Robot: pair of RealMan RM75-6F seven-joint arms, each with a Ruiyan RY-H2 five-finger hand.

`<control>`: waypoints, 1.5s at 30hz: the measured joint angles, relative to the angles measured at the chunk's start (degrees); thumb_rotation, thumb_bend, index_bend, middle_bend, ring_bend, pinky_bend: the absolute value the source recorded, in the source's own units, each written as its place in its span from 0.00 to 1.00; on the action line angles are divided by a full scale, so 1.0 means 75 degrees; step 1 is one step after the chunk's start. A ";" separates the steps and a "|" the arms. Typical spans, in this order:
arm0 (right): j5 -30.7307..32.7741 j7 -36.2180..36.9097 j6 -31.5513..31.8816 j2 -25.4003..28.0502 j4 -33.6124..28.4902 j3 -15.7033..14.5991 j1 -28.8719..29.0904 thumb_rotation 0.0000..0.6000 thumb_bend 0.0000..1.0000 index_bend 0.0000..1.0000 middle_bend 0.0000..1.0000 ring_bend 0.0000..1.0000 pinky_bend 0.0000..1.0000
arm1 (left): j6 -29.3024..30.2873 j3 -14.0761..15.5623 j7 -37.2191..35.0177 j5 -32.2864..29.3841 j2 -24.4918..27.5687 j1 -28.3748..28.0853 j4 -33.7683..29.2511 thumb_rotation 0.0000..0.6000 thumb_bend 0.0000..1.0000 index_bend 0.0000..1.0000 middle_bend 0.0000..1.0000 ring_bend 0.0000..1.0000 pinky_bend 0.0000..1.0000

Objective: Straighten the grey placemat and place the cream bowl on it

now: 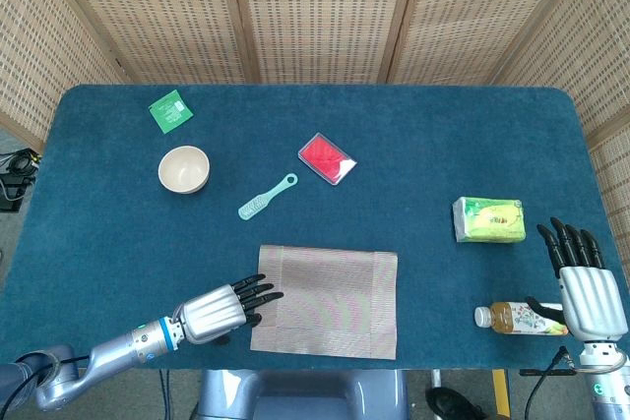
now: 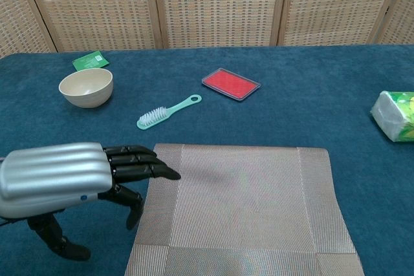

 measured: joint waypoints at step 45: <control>0.0102 0.0283 -0.0081 0.0102 0.0048 0.0018 0.0029 1.00 0.00 0.00 0.00 0.00 0.00 | -0.0589 0.0071 0.0772 -0.0461 -0.1315 -0.0332 0.0395 1.00 0.12 0.43 0.00 0.00 0.00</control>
